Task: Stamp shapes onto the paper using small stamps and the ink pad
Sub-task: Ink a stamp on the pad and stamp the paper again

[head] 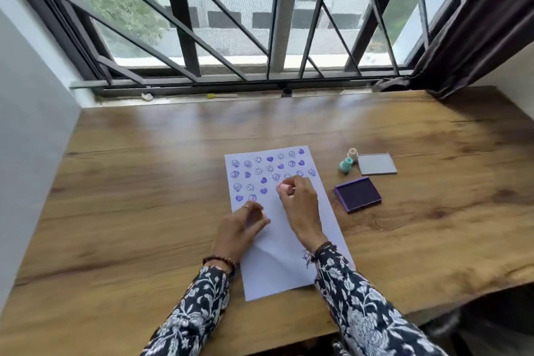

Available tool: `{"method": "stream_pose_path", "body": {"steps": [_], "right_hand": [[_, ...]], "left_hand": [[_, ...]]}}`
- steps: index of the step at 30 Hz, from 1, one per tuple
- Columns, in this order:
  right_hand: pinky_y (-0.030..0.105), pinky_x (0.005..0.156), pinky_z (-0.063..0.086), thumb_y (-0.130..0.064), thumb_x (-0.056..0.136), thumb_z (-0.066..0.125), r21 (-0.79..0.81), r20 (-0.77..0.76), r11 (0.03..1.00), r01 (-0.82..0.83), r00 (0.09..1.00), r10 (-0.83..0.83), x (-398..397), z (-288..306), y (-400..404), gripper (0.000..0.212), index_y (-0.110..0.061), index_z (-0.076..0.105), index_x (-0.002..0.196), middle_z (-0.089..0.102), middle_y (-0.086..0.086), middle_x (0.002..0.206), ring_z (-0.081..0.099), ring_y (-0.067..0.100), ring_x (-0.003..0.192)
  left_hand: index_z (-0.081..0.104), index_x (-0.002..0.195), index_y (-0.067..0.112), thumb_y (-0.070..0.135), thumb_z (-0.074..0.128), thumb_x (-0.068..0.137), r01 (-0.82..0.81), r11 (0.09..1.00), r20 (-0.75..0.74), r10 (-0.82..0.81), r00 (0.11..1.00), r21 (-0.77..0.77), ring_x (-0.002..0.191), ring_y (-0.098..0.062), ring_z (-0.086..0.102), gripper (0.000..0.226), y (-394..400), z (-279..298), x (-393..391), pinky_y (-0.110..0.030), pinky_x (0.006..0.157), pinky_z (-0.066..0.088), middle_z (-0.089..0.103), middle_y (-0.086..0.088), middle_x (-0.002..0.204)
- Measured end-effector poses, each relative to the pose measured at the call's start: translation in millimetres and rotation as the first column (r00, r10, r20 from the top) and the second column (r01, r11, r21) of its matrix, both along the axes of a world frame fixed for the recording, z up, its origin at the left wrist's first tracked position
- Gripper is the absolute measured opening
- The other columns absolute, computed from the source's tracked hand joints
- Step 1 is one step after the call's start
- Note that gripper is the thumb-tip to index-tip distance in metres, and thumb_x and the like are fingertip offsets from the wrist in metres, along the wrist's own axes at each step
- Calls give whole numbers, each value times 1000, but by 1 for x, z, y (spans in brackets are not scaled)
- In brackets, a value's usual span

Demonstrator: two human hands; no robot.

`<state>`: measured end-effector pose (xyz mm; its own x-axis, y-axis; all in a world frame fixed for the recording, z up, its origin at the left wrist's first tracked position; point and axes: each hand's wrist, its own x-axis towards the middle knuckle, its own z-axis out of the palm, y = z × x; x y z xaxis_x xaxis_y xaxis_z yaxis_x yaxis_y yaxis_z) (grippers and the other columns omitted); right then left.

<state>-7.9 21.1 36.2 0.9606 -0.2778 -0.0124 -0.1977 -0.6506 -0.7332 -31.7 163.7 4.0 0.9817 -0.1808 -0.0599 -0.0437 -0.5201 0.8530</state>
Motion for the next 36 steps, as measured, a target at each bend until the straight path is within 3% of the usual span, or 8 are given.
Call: {"method": "stream_pose_path", "body": {"steps": [6, 9, 12, 21, 24, 28, 33, 36], "right_hand": [[39, 75, 47, -14, 93, 47, -307, -64, 940, -150, 989, 136, 15, -4, 7, 20, -1, 57, 104, 57, 19, 107, 60, 36, 91], [39, 76, 46, -12, 91, 46, -390, -117, 898, -203, 978, 170, 25, -3, 9, 20, 1, 57, 103, 59, 21, 107, 59, 37, 94], [39, 77, 46, -6, 88, 45, -430, -177, 868, -250, 966, 190, 37, -1, 9, 21, 3, 61, 98, 62, 23, 104, 60, 39, 95], [39, 63, 54, 10, 63, 57, -264, -412, 883, -387, 873, 260, 76, 14, 0, 15, 12, 66, 75, 69, 31, 82, 65, 36, 71], [29, 51, 42, 13, 60, 52, -278, -469, 855, -437, 839, 276, 81, 19, 5, 15, 16, 61, 71, 65, 32, 74, 58, 32, 63], [35, 61, 50, 10, 65, 49, -317, -419, 844, -433, 862, 285, 75, 19, 6, 17, 13, 62, 75, 68, 30, 80, 62, 35, 73], [31, 65, 44, 4, 69, 54, -217, -356, 914, -342, 900, 252, 60, 15, -1, 14, 7, 63, 78, 69, 25, 87, 63, 35, 88], [35, 75, 52, -4, 74, 64, 75, -242, 996, -48, 968, 65, 43, 15, -14, 10, -1, 66, 83, 71, 17, 88, 66, 28, 81]], "left_hand": [[57, 96, 22, 31, 70, 76, 36, 999, 32, -36, 999, 6, 86, -15, 67, 26, 6, -5, 3, -34, 82, 53, 72, 1, 95], [58, 97, 19, 30, 70, 76, 38, 999, 46, -38, 998, -9, 85, -14, 67, 26, 6, -7, 3, -18, 76, 47, 72, 1, 94], [58, 99, 19, 30, 69, 77, 45, 999, 37, -44, 998, -13, 85, -14, 66, 27, 7, -6, 4, -21, 76, 46, 72, 0, 95], [57, 94, 25, 31, 69, 76, 71, 993, -60, -77, 995, -98, 84, -7, 64, 23, 9, -8, 9, -25, 80, 48, 71, 6, 89], [57, 93, 25, 31, 70, 75, 65, 993, -67, -71, 995, -96, 83, -8, 65, 23, 9, -6, 11, -27, 81, 50, 71, 6, 88], [58, 92, 26, 32, 71, 74, 71, 994, -80, -77, 994, -80, 83, -10, 65, 23, 10, -1, 10, -31, 82, 52, 71, 6, 88], [60, 92, 17, 27, 73, 74, 72, 996, -80, -77, 994, -55, 85, -16, 66, 24, 10, 10, 10, -35, 84, 51, 72, -1, 90], [61, 93, 13, 21, 73, 74, 75, 993, -130, -86, 988, -92, 93, -18, 64, 24, 10, 18, 11, -34, 90, 48, 70, -5, 98]]}}
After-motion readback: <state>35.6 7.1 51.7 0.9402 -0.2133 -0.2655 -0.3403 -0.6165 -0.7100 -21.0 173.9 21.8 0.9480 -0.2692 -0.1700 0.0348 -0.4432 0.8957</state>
